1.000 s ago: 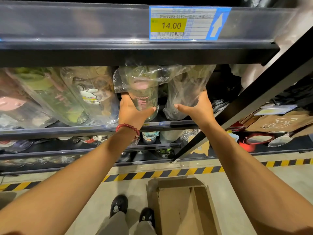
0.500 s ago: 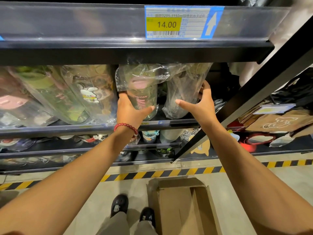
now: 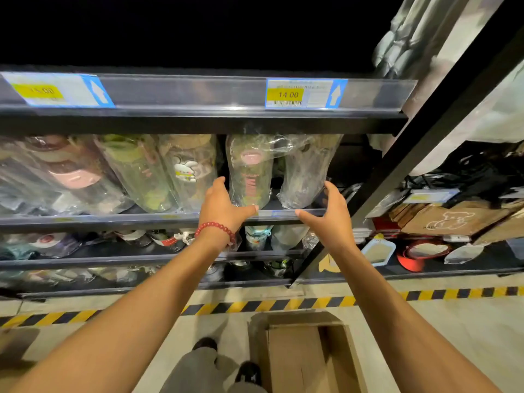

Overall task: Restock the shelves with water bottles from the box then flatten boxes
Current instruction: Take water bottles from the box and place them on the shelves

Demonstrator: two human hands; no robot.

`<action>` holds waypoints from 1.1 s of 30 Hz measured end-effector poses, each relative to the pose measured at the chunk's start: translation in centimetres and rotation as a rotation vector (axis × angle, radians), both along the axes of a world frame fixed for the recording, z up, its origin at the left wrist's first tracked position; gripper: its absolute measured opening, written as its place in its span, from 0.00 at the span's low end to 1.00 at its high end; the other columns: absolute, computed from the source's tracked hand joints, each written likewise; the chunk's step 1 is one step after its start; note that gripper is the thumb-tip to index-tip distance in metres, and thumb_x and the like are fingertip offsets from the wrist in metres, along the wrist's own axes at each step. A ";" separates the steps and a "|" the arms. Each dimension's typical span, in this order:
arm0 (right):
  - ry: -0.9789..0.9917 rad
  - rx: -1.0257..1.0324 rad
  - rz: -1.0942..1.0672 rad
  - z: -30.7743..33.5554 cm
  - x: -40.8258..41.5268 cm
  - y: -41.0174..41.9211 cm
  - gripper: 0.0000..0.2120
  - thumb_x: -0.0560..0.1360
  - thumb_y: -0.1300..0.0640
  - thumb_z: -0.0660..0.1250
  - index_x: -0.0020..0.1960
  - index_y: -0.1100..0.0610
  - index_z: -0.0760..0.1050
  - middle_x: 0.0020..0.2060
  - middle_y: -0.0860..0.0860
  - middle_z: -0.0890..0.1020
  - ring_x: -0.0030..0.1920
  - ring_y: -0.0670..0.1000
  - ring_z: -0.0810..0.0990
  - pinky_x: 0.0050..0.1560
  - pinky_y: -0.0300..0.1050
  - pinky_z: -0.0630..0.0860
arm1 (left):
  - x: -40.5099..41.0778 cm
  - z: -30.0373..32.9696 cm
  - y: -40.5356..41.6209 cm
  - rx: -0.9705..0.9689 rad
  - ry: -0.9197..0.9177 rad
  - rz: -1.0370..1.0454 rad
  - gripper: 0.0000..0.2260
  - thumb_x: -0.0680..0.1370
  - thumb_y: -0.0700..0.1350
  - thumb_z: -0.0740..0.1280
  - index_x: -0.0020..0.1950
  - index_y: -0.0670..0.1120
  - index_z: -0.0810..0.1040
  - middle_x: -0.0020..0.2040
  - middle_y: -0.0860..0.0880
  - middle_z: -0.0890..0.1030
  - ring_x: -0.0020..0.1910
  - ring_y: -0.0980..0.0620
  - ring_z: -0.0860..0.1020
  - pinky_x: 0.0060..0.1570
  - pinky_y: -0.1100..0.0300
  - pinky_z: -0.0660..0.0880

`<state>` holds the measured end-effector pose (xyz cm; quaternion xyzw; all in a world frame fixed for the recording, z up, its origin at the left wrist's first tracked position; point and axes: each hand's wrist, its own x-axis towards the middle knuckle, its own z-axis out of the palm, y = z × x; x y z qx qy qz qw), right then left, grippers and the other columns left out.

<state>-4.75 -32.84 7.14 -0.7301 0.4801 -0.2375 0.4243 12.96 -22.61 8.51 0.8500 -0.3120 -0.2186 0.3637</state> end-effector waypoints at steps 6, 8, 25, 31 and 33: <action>0.216 -0.237 0.147 2.5 -1.1 7.0 0.30 0.73 0.55 0.71 0.72 0.57 0.64 0.68 0.52 0.68 0.69 0.53 0.65 0.68 0.44 0.61 | -1.9 2.5 8.7 0.094 -0.324 -0.069 0.37 0.72 0.54 0.72 0.75 0.46 0.58 0.73 0.47 0.64 0.72 0.46 0.61 0.70 0.55 0.59; 0.216 -0.354 0.240 2.4 -0.6 9.8 0.26 0.72 0.56 0.73 0.66 0.59 0.69 0.62 0.55 0.74 0.64 0.56 0.69 0.66 0.49 0.66 | -2.0 2.4 12.1 0.141 -0.408 -0.076 0.37 0.72 0.55 0.71 0.75 0.46 0.58 0.73 0.46 0.63 0.73 0.46 0.60 0.72 0.54 0.57; 0.227 -0.795 1.113 0.3 16.9 35.0 0.35 0.52 0.53 0.80 0.56 0.56 0.70 0.49 0.56 0.80 0.46 0.58 0.80 0.40 0.49 0.79 | 3.0 0.8 43.2 0.482 -0.492 0.344 0.36 0.53 0.49 0.80 0.58 0.42 0.75 0.54 0.41 0.79 0.52 0.40 0.78 0.44 0.49 0.79; 0.090 -0.832 1.329 -0.7 23.4 49.2 0.37 0.54 0.54 0.78 0.60 0.54 0.70 0.55 0.54 0.79 0.56 0.55 0.71 0.49 0.52 0.80 | 6.9 -0.4 57.8 0.574 -0.414 0.571 0.34 0.57 0.53 0.79 0.60 0.45 0.74 0.57 0.42 0.78 0.56 0.39 0.76 0.50 0.47 0.77; 0.083 -0.840 1.400 -1.0 25.3 53.7 0.37 0.54 0.52 0.79 0.61 0.54 0.69 0.56 0.54 0.79 0.58 0.55 0.71 0.50 0.52 0.80 | 7.9 -0.5 62.1 0.580 -0.381 0.621 0.33 0.59 0.53 0.78 0.60 0.46 0.71 0.58 0.43 0.77 0.58 0.40 0.75 0.54 0.48 0.76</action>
